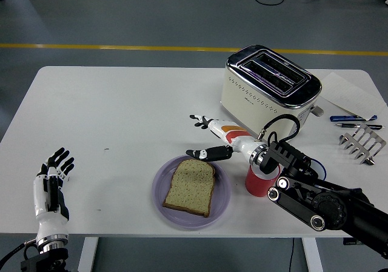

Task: Push plate across desktop,pick up the break from the machine,place the break in the plate

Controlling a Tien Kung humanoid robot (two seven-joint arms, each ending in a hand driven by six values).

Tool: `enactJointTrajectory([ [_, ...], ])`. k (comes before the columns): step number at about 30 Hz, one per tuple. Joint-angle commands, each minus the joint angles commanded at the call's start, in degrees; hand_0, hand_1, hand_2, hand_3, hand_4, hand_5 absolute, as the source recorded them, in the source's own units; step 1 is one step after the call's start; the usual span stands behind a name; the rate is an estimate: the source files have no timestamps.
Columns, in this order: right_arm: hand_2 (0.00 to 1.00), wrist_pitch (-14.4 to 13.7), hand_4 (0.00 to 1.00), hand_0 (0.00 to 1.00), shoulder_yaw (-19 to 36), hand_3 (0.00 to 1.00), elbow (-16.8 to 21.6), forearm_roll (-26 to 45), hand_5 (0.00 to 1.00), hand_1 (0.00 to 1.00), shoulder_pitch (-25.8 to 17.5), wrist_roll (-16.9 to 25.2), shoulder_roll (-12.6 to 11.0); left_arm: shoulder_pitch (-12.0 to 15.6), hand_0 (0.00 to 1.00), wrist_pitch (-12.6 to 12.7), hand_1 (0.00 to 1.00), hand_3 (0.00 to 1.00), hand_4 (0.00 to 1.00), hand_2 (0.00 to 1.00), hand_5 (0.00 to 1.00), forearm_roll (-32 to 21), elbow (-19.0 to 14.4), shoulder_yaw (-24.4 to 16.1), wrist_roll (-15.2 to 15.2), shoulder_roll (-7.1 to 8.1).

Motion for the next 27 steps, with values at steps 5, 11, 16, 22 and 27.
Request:
enactJointTrajectory([
  [5,0.748,0.7,0.667,0.746,7.9,0.841,9.1,5.4,0.348,0.738,-1.3,5.1,-3.0,0.0,0.709,0.0,0.721,0.711,0.402,0.788,0.850,0.1,0.1,0.1,0.0,0.17],
  [11,0.738,5.9,0.639,0.728,20.1,0.801,21.5,18.7,0.372,0.721,-3.6,8.6,-6.3,-0.3,0.703,0.1,0.712,0.705,0.405,0.788,0.884,0.1,0.5,0.5,0.0,0.46],
  [16,0.748,9.6,0.618,0.736,32.1,0.789,27.6,31.0,0.430,0.730,-7.3,9.3,-9.8,-0.7,0.703,0.3,0.714,0.713,0.402,0.791,0.894,0.1,1.0,0.8,0.0,0.65],
  [22,0.754,9.9,0.597,0.752,46.1,0.784,25.7,43.4,0.491,0.740,-13.3,8.1,-9.1,-0.5,0.707,-0.1,0.714,0.722,0.405,0.791,0.919,0.7,1.8,1.2,0.0,1.24],
  [27,0.754,9.4,0.597,0.752,56.1,0.784,23.6,41.8,0.491,0.740,-19.0,6.7,-8.9,-1.7,0.707,-0.6,0.714,0.722,0.405,0.791,0.919,2.1,1.8,0.8,0.0,1.69],
])
